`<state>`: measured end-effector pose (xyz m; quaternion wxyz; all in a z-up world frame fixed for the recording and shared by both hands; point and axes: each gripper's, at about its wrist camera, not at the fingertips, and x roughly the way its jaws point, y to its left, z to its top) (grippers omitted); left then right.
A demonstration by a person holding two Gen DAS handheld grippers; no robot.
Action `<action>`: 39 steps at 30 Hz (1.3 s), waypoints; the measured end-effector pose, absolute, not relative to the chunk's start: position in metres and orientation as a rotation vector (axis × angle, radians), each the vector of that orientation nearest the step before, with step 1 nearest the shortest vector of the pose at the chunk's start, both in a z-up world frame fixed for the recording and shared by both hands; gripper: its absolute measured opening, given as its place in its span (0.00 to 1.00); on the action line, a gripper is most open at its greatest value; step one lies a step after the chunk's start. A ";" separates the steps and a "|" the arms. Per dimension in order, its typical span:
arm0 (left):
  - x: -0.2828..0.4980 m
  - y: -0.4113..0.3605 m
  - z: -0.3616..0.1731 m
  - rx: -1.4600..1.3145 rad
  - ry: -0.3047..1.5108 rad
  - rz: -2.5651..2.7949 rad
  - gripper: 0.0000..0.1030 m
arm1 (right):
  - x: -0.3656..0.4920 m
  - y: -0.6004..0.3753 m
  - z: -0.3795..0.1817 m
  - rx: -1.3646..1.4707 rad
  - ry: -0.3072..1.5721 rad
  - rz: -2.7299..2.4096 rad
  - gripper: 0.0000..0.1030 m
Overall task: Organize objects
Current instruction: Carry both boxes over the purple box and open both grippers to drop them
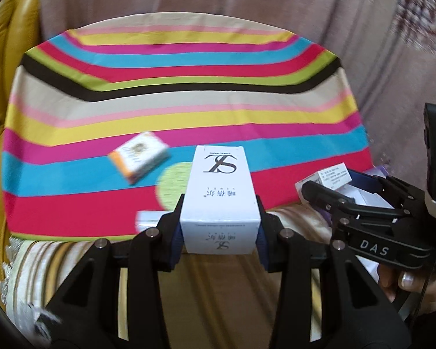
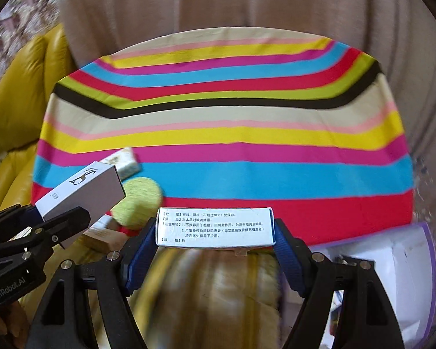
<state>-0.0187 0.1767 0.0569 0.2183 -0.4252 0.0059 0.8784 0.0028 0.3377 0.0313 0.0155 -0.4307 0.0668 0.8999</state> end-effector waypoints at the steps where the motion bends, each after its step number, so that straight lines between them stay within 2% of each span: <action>1: -0.017 0.183 0.057 -1.174 0.024 2.419 0.44 | 0.007 0.344 0.030 -1.337 0.218 2.783 0.74; 15: 0.012 0.288 0.051 -1.158 0.156 2.170 0.44 | 0.074 0.445 0.012 -1.260 0.397 2.557 0.74; 28: 0.031 0.351 0.038 -1.196 0.195 1.961 0.44 | 0.117 0.511 -0.005 -1.211 0.498 2.378 0.75; 30: 0.033 0.355 0.038 -1.195 0.200 1.942 0.50 | 0.122 0.518 -0.006 -1.206 0.515 2.362 0.75; 32: 0.035 0.357 0.037 -1.195 0.201 1.933 0.66 | 0.125 0.523 -0.009 -1.208 0.526 2.336 0.76; 35: 0.035 0.356 0.038 -1.192 0.186 1.937 0.68 | 0.127 0.527 -0.011 -1.219 0.529 2.306 0.82; 39: 0.030 0.351 0.037 -1.215 0.151 1.941 0.68 | 0.125 0.523 -0.011 -1.238 0.517 2.307 0.85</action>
